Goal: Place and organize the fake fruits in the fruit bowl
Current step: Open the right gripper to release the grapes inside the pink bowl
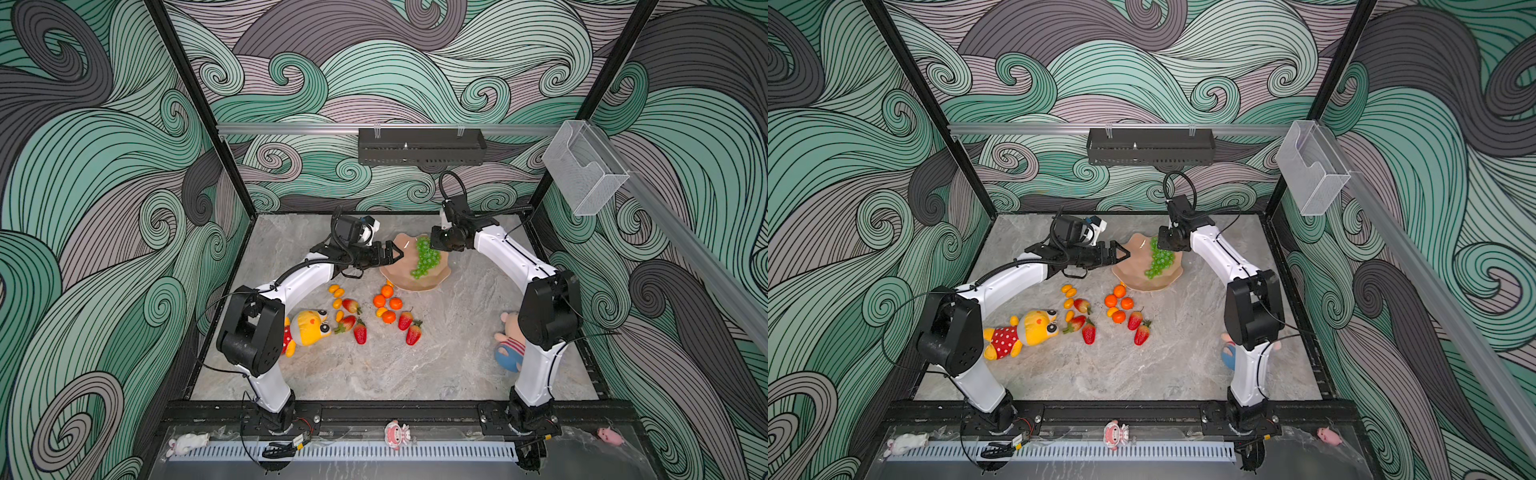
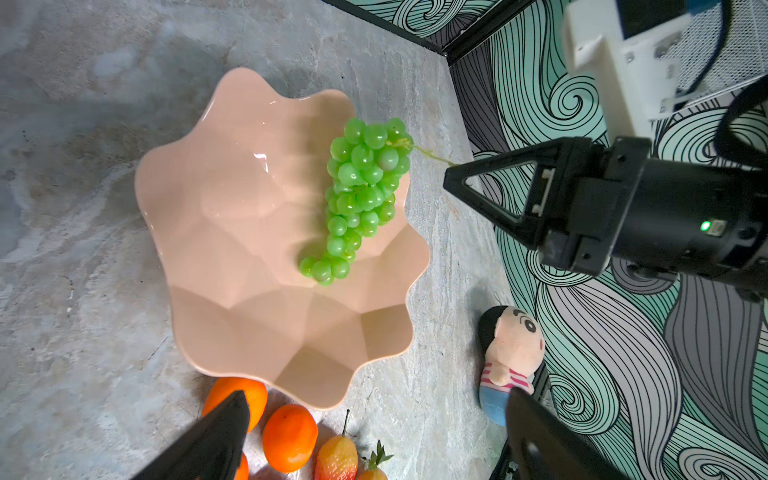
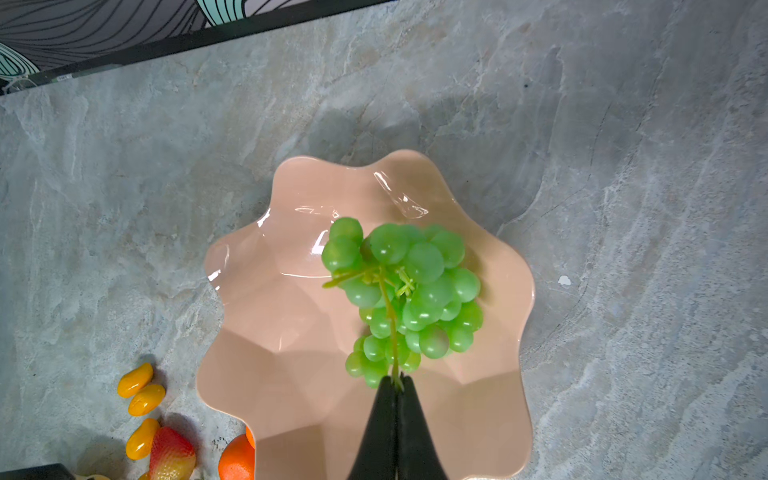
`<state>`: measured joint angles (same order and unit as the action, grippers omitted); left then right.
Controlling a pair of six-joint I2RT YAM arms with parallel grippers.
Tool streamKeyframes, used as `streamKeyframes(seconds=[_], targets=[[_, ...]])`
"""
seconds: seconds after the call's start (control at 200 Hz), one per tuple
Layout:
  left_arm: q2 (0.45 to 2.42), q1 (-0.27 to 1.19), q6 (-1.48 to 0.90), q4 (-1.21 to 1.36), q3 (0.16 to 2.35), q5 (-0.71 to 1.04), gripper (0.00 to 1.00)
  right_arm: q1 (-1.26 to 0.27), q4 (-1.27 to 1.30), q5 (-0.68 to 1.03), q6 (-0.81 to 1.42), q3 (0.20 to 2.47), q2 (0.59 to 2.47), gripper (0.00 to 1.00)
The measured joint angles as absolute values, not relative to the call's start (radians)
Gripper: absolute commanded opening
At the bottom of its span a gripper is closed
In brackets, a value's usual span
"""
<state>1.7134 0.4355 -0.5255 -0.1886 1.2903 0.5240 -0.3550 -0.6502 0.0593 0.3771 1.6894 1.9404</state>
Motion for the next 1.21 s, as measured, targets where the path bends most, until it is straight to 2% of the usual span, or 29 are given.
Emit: streamKeyframes(seconds=[0.59,0.75,0.976,1.206], targets=[[1.713,0.434,-0.518,-0.218,1.292,0.479,0.99,-0.355,-0.653,0.154,0.378,1.784,2.090,0.00],[1.713,0.427,-0.518,-0.223,1.292,0.471,0.99,-0.356,-0.655,0.169,0.378,1.796,2.091,0.13],[1.711,0.426,-0.505,-0.252,1.295,0.446,0.99,-0.356,-0.651,0.192,0.374,1.822,2.087,0.38],[1.627,0.426,-0.480,-0.296,1.294,0.416,0.99,-0.363,-0.628,0.196,0.370,1.705,1.966,0.46]])
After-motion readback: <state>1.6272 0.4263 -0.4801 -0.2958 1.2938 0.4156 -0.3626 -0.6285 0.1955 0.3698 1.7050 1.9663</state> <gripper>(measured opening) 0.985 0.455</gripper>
